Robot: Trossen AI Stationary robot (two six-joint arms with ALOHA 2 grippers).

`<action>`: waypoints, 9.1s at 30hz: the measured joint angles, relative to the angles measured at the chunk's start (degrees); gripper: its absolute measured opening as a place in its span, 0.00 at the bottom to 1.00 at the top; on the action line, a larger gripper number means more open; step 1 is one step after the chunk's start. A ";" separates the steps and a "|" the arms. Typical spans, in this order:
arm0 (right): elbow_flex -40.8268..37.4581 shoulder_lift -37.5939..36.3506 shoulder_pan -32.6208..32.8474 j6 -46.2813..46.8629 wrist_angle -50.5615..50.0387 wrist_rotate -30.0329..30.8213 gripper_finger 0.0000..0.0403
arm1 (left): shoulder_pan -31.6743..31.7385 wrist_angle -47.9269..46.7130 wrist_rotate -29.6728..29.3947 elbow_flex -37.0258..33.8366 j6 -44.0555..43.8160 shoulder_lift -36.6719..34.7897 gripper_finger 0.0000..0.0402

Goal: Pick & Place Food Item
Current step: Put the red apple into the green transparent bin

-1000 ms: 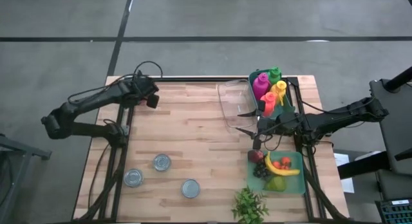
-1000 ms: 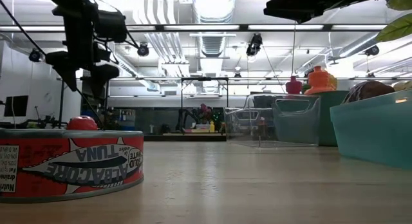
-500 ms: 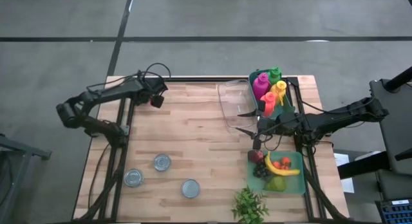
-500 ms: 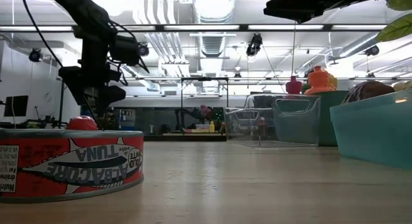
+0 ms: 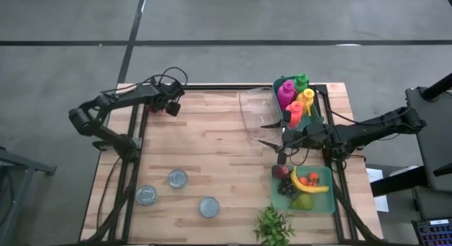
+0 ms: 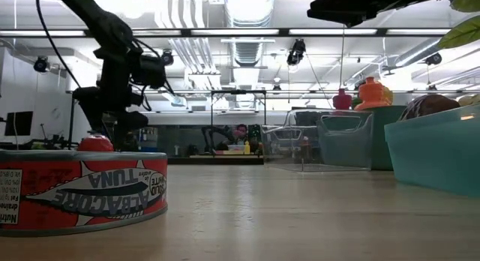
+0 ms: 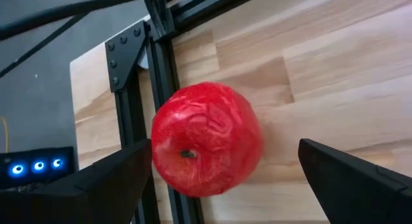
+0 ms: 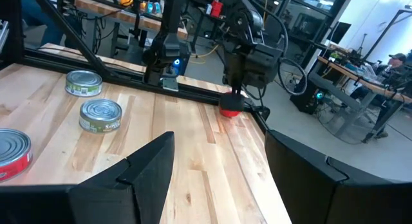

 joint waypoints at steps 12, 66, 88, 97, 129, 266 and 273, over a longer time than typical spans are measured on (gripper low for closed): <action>0.00 0.00 0.02 0.00 0.01 0.00 0.59 | 4.92 1.31 1.41 0.00 1.55 4.81 0.97; 0.00 0.00 0.00 -0.01 0.00 0.00 0.59 | -42.86 12.79 18.47 5.73 -22.88 3.73 0.97; 0.00 0.02 0.02 0.00 -0.06 0.00 0.59 | -56.45 45.87 18.32 10.97 -19.96 23.72 0.97; 0.00 0.09 0.02 0.00 0.01 0.00 0.59 | -57.41 45.30 18.46 17.79 -16.02 28.69 0.97; 0.00 0.00 0.02 -0.02 -0.25 0.00 0.59 | -53.43 87.60 11.37 -28.32 23.84 -21.37 0.97; 0.76 0.09 0.00 3.31 1.85 -0.01 0.59 | -53.58 53.91 21.70 -48.28 26.32 -78.85 0.97; 5.37 1.51 0.02 4.63 -6.10 -0.01 0.59 | -53.58 53.90 21.69 -48.28 26.30 -78.85 0.97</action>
